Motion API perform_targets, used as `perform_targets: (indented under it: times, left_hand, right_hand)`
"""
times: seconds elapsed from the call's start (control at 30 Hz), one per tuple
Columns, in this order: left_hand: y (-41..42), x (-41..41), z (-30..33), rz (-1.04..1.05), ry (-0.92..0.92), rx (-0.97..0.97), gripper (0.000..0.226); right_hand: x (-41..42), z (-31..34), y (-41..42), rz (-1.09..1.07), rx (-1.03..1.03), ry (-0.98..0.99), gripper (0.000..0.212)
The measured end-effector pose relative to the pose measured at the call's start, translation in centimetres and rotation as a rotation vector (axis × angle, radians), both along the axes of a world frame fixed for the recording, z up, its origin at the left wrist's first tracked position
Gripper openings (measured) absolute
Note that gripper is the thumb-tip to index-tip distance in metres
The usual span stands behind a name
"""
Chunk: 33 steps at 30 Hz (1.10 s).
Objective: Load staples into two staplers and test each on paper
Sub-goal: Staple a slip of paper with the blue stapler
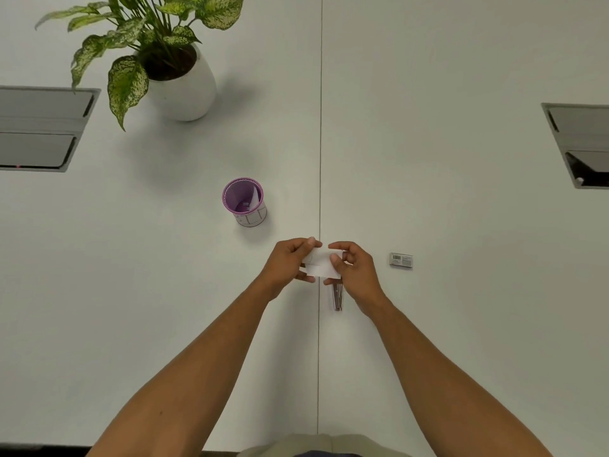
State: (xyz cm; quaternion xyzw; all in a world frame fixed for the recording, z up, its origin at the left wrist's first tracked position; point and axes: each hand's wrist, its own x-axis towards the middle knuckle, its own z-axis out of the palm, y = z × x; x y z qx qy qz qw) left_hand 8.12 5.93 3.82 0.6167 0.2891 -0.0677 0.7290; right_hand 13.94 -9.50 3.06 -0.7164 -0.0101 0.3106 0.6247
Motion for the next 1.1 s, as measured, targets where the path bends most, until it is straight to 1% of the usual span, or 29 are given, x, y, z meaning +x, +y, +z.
perform_targets:
  times: [0.1,0.23,0.3,0.4,0.5,0.6,0.8,0.9,0.97,1.1]
  left_hand:
    - [-1.4,-0.1,0.7,0.025,-0.006,-0.032,0.024]
    - [-2.9,-0.6,1.4,0.025,-0.037,-0.016,0.015]
    - [-3.4,-0.8,1.8,0.018,-0.048,0.013,0.015]
    - [-3.9,-1.1,2.1,0.01,-0.052,0.054,0.016]
    - [-4.3,-1.5,2.5,0.009,-0.065,0.081,0.017]
    - [-4.5,-1.8,2.7,0.028,-0.07,0.068,0.015]
    - [-5.1,-2.4,2.6,0.118,-0.05,0.028,0.01]
    - [-5.4,-2.7,2.5,0.163,-0.012,0.005,0.016]
    - [-5.6,-2.8,2.5,0.176,0.001,0.011,0.019]
    - [-5.5,-2.7,2.5,0.179,-0.003,0.071,0.012]
  right_hand:
    - [-0.6,0.7,-0.7,-0.045,0.038,0.018,0.02]
    - [-0.9,1.3,-1.8,-0.051,-0.005,0.013,0.025]
    - [-1.0,1.7,-2.2,-0.046,0.007,0.042,0.025]
    - [-1.3,2.3,-2.7,-0.057,0.036,0.067,0.019]
    - [-1.5,2.6,-2.9,-0.085,0.027,0.04,0.017]
    - [-1.8,2.6,-3.1,-0.1,0.019,0.013,0.014]
    - [-2.3,2.3,-3.3,-0.105,-0.002,-0.012,0.016]
    - [-2.3,2.5,-3.4,-0.109,-0.004,-0.028,0.018]
    - [-2.4,2.6,-3.4,-0.105,-0.005,-0.031,0.019]
    - [-2.3,2.7,-3.3,-0.126,0.003,0.003,0.018]
